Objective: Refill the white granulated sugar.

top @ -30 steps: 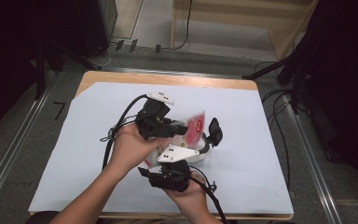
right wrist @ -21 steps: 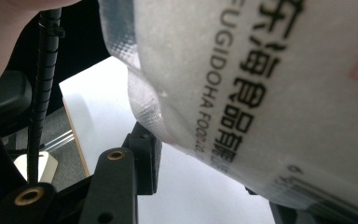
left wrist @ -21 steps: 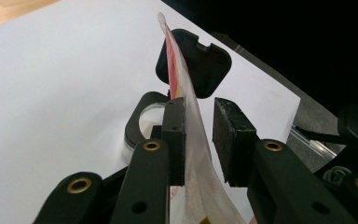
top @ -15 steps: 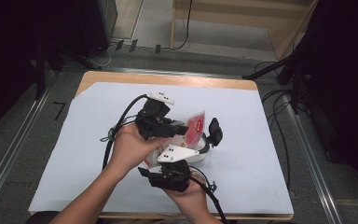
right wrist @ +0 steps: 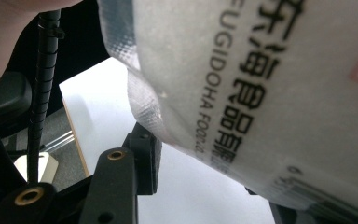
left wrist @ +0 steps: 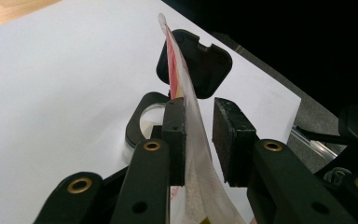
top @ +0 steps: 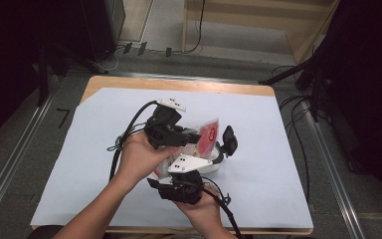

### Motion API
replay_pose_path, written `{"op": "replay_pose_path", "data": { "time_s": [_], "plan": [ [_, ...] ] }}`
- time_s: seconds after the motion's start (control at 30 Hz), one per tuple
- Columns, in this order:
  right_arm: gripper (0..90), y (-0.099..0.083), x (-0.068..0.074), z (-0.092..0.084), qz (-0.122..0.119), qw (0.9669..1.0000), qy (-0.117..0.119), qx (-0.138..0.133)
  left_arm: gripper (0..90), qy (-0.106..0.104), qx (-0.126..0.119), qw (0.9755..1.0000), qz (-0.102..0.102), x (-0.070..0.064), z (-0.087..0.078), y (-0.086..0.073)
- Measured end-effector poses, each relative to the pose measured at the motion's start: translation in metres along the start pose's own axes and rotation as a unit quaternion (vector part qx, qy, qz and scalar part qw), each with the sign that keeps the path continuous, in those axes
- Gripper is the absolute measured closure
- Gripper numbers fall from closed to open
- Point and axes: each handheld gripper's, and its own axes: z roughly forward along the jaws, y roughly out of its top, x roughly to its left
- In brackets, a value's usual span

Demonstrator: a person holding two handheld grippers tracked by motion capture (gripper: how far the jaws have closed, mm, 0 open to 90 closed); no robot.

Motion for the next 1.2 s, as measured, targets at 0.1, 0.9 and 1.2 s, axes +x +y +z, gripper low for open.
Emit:
{"op": "replay_pose_path", "data": {
  "time_s": [0.1, 0.9, 1.2],
  "plan": [
    [56.7, 0.0001, 0.0001, 0.0001, 0.001, 1.0000, 0.000, 0.000, 75.6, -0.001, -0.002, 1.0000, 0.000, -0.0001, 0.0002, -0.0001],
    [56.7, 0.0032, 0.0003, -0.0009, 0.011, 0.9999, 0.002, -0.004, 75.6, -0.002, 0.000, 1.0000, 0.000, 0.0001, -0.0003, 0.0041],
    [56.7, 0.0027, -0.0008, -0.0008, 0.011, 0.9999, 0.000, -0.004, 75.6, -0.002, -0.001, 1.0000, 0.000, 0.0001, 0.0008, 0.0042]
  ]
}}
